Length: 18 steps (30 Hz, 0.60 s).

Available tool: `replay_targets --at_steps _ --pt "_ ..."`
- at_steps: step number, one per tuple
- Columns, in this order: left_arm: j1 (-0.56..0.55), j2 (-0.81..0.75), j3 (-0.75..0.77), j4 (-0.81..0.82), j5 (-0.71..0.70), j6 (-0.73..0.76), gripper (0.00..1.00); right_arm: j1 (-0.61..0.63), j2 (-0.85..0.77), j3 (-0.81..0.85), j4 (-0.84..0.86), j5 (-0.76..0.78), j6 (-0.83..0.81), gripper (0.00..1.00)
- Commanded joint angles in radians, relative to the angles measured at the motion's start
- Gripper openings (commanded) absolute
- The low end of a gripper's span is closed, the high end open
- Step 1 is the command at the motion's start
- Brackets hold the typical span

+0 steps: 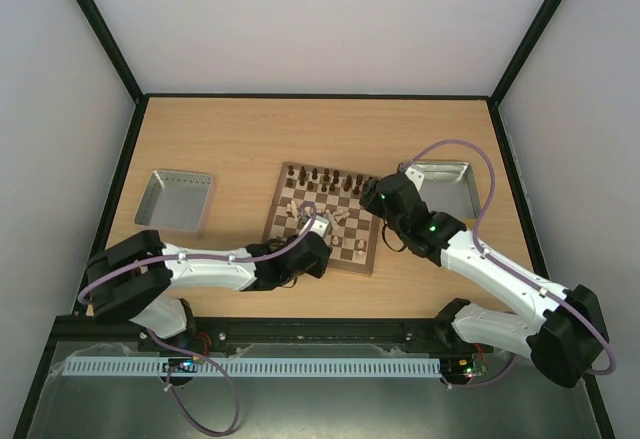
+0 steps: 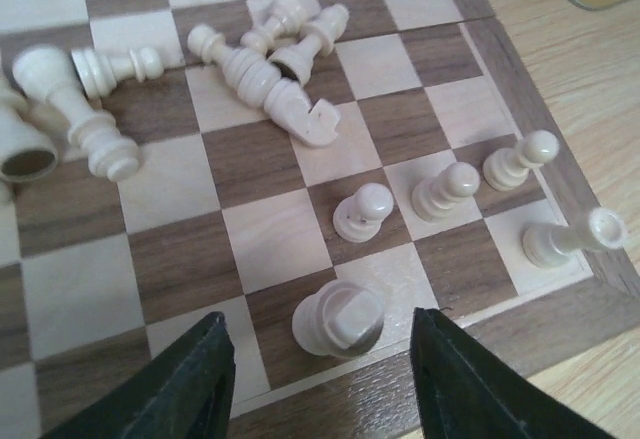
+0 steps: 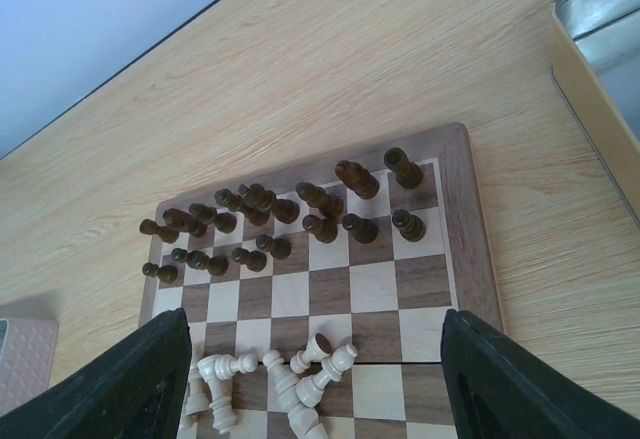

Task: Set up the chess pieces on the board
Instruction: Place the chess piece on the chessboard.

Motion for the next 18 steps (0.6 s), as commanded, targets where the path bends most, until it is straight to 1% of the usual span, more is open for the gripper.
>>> replay_targets --at_steps 1,3,5,9,11,14,18 --pt "-0.006 -0.089 -0.007 -0.017 -0.019 -0.006 0.56 -0.004 -0.025 -0.010 0.024 -0.024 -0.026 0.68" --pt "-0.003 -0.127 -0.003 -0.022 -0.023 -0.006 0.61 -0.004 -0.029 -0.014 0.034 -0.039 -0.035 0.68" --pt "0.008 -0.171 0.010 -0.035 -0.024 -0.006 0.64 -0.004 -0.028 -0.017 0.046 -0.058 -0.047 0.68" --pt "0.065 -0.255 0.017 -0.057 -0.005 -0.035 0.65 -0.004 0.003 -0.003 0.054 -0.115 -0.080 0.68" --pt "0.114 -0.295 0.018 -0.078 0.019 -0.051 0.65 -0.005 0.039 0.013 0.051 -0.160 -0.100 0.68" --pt "0.223 -0.350 0.015 -0.114 0.088 -0.071 0.65 -0.005 0.108 0.053 0.048 -0.266 -0.140 0.66" --pt "0.371 -0.431 -0.007 -0.157 0.175 -0.086 0.65 0.000 0.222 0.123 0.012 -0.339 -0.183 0.60"
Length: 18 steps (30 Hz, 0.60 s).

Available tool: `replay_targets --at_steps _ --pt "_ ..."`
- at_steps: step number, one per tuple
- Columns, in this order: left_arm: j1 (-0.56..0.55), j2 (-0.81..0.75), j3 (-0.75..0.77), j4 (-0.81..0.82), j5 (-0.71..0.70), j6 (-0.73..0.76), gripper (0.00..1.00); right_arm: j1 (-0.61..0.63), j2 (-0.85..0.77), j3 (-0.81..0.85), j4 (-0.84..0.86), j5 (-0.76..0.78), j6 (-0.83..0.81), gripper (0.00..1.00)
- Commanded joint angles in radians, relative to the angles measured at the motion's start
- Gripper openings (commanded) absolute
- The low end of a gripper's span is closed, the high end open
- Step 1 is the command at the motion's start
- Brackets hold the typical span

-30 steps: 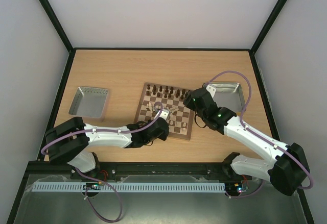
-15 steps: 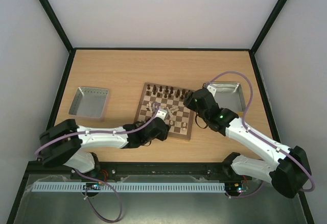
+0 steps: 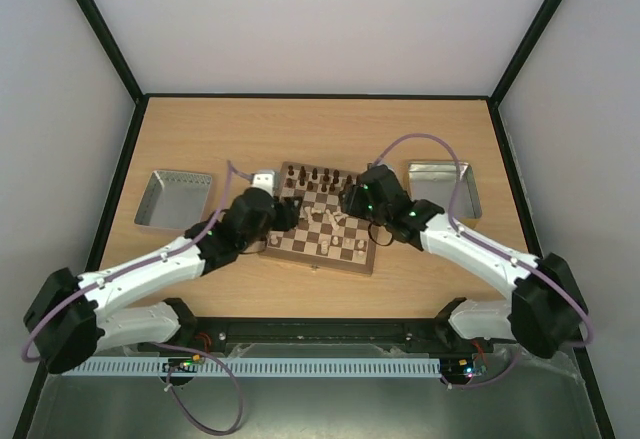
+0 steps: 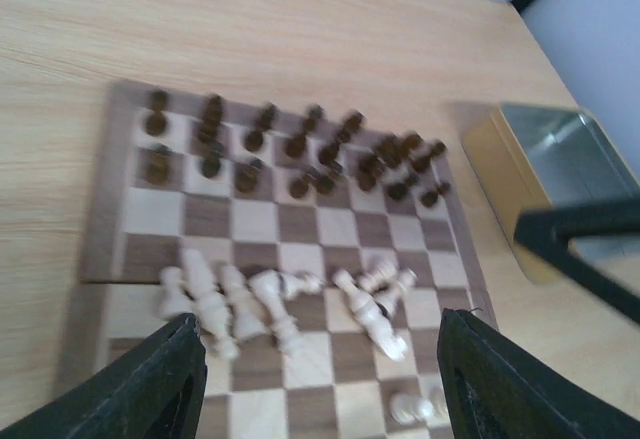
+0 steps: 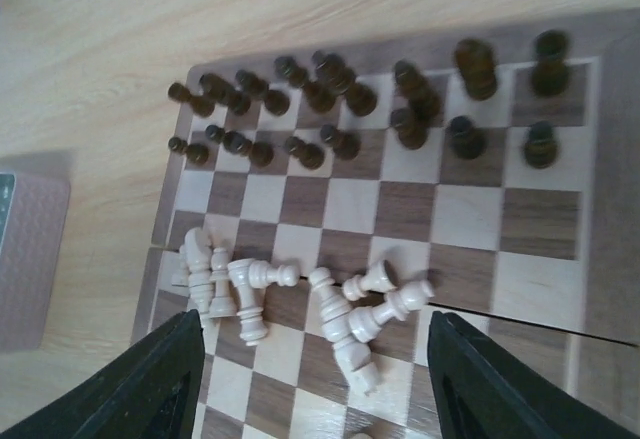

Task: Set up the chess pieces on the board
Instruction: Place the chess piece on the chessboard, then pick up the chess piece from the chessboard.

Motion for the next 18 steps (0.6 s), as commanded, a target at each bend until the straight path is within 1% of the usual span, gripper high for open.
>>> replay_targets --at_steps 1,6,9,11,13,18 --pt "0.139 -0.092 -0.012 -0.082 0.110 -0.027 0.65 0.005 0.105 0.093 -0.030 -0.098 -0.067 0.58" --pt "0.280 -0.178 -0.024 -0.151 0.159 -0.017 0.64 0.055 0.236 0.194 -0.071 -0.089 -0.093 0.44" --pt "0.338 -0.222 -0.039 -0.170 0.182 -0.014 0.64 0.091 0.326 0.257 -0.109 -0.065 -0.103 0.34" --pt "0.362 -0.245 -0.054 -0.173 0.195 -0.014 0.64 0.109 0.376 0.296 -0.126 -0.070 -0.111 0.29" --pt "0.377 -0.261 -0.070 -0.173 0.209 -0.018 0.64 0.126 0.418 0.315 -0.134 -0.080 -0.117 0.26" --pt "0.391 -0.276 -0.096 -0.174 0.228 -0.021 0.64 0.153 0.495 0.333 -0.144 -0.078 -0.116 0.25"
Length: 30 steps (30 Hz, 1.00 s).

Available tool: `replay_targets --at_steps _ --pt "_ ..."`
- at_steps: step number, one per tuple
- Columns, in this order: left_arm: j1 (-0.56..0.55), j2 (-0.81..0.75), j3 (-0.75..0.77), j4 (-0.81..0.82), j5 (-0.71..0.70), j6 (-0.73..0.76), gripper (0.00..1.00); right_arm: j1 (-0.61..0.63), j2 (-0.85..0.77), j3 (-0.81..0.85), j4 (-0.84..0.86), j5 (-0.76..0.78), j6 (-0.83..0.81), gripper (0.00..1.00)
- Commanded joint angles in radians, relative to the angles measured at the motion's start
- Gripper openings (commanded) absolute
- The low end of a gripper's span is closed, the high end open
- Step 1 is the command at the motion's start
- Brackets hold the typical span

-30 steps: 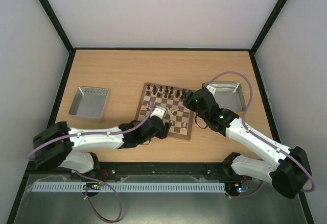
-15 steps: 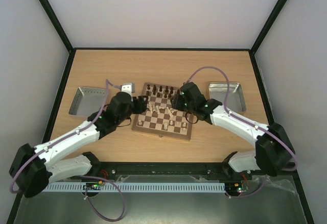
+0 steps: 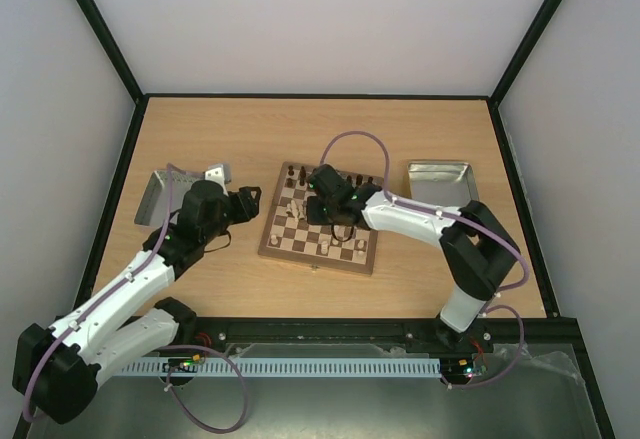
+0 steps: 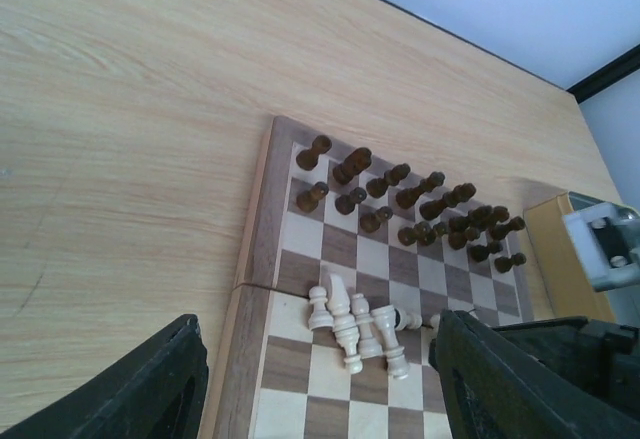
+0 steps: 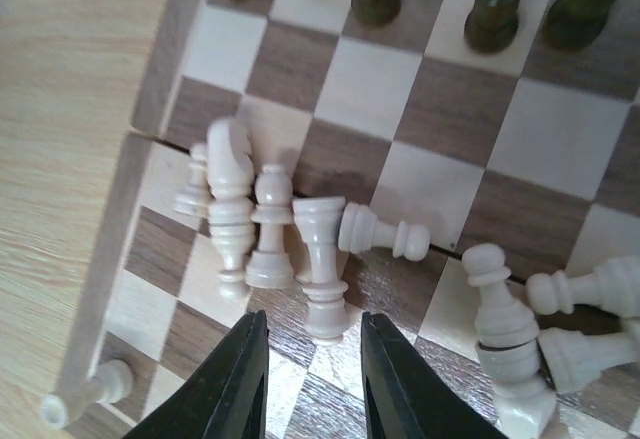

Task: Set up the chess pieces on the board
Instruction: Pick up the chess piece from the chessboard.

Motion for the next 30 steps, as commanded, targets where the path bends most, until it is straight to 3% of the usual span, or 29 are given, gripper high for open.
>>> replay_targets --at_steps 1,20,30 --pt "0.013 -0.016 -0.025 -0.018 0.038 -0.001 0.64 0.021 0.054 0.031 -0.057 0.012 -0.014 0.25" --pt "0.017 -0.020 -0.033 0.000 0.057 -0.010 0.64 0.030 0.153 0.067 -0.060 0.036 -0.057 0.26" --pt "0.017 -0.044 -0.039 0.003 0.057 -0.017 0.64 0.030 0.167 0.073 -0.057 0.043 -0.115 0.16"
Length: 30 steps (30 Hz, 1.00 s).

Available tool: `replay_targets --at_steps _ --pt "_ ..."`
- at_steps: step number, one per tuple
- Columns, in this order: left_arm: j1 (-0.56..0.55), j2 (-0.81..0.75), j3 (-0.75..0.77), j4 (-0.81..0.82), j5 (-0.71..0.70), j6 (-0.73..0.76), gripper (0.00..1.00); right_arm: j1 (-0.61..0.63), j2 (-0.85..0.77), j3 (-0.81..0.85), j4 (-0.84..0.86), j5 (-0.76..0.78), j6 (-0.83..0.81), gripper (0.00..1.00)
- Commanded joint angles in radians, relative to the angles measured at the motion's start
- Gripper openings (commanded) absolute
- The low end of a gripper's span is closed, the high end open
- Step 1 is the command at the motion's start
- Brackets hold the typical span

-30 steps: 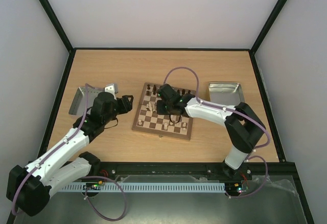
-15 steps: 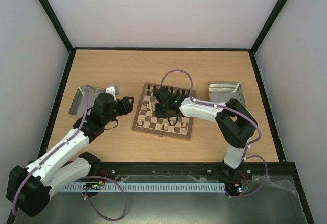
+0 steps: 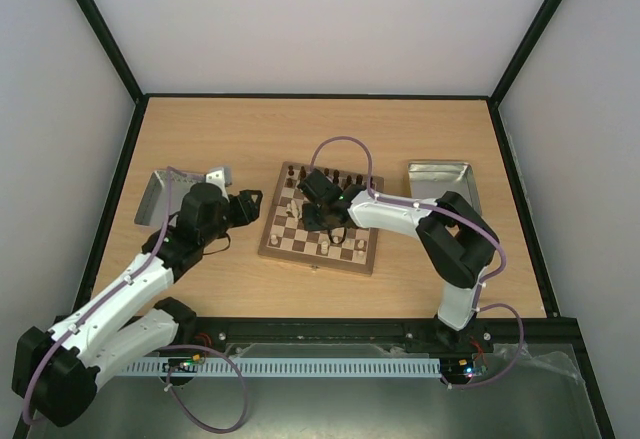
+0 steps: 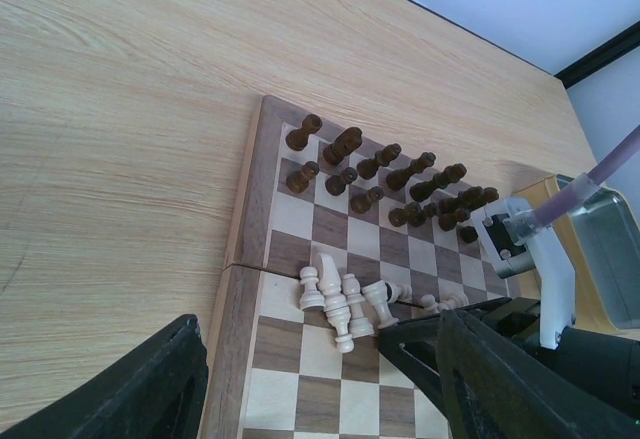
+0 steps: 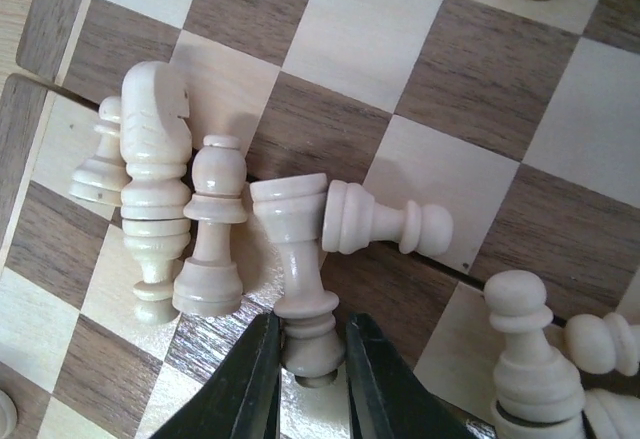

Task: Set up the chess pieces on the board
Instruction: Pick up the chess piece from the chessboard.

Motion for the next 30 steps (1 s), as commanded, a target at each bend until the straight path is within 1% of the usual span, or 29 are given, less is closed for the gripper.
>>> replay_targets --at_steps 1,4,7,13,19,26,30 --pt "0.005 -0.030 -0.014 0.013 0.007 -0.010 0.64 0.005 0.017 0.021 -0.024 0.022 -0.051 0.14" --pt "0.005 -0.032 -0.013 0.012 0.008 -0.012 0.64 0.005 -0.009 0.017 -0.014 0.010 -0.066 0.11" --pt "0.005 -0.033 -0.015 0.012 0.014 -0.022 0.65 0.006 -0.053 0.008 0.005 -0.005 -0.075 0.11" --pt "0.005 -0.020 -0.016 0.043 0.078 -0.073 0.65 0.005 -0.141 -0.013 0.032 -0.020 -0.072 0.11" --pt "0.006 0.012 -0.010 0.088 0.174 -0.150 0.67 0.006 -0.197 -0.040 0.055 -0.070 -0.098 0.11" --pt "0.011 0.065 0.014 0.114 0.301 -0.188 0.71 0.005 -0.252 -0.075 0.067 -0.110 -0.168 0.11" --pt "0.012 0.114 0.004 0.153 0.372 -0.216 0.72 0.006 -0.264 -0.088 0.073 -0.133 -0.183 0.11"
